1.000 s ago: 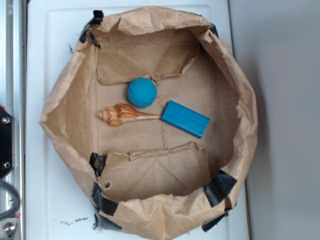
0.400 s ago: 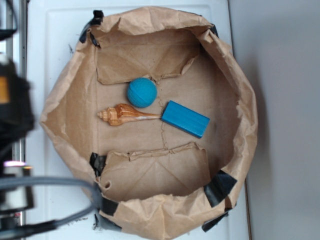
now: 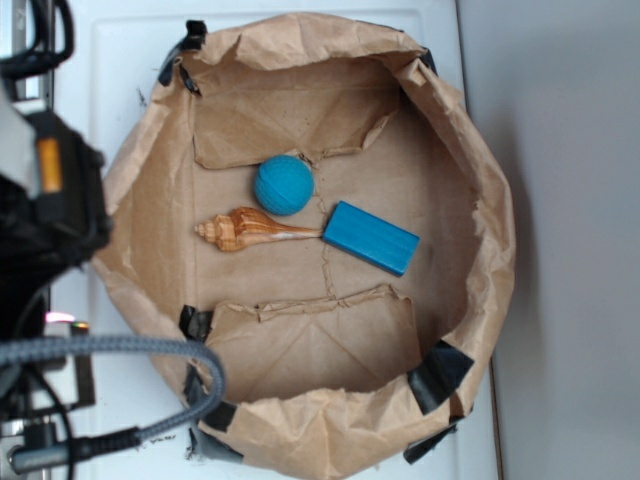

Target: Grab the shell.

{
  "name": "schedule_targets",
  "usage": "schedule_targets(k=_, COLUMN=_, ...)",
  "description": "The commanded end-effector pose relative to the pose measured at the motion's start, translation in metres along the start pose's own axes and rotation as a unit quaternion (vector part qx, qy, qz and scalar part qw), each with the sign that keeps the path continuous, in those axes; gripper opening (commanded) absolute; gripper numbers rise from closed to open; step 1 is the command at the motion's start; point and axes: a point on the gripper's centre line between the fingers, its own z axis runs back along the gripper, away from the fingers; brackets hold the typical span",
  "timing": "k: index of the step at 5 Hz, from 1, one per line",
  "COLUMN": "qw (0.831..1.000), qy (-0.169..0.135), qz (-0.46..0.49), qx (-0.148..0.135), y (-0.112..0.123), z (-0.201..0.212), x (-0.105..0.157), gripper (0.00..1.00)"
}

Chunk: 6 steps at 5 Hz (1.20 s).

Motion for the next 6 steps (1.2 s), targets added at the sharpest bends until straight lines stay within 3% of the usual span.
schedule_targets(k=1, qw=0.996, qy=-0.011, qz=0.087, qx=0.014, y=0.03, z=-0.027, x=0.037, gripper=1.0)
schedule_targets(k=2, qw=0.989, qy=-0.033, qz=0.13, qx=0.055, y=0.044, z=-0.053, x=0.056, gripper=1.0)
schedule_targets(k=3, qw=0.995, qy=-0.023, qz=0.09, qx=0.048, y=0.059, z=-0.085, x=0.072, gripper=1.0)
schedule_targets(k=4, qw=0.995, qy=-0.037, qz=0.062, qx=0.072, y=0.053, z=-0.113, x=0.074, gripper=1.0)
schedule_targets(k=6, qw=0.995, qy=-0.042, qz=0.013, qx=0.09, y=0.031, z=-0.144, x=0.072, gripper=1.0)
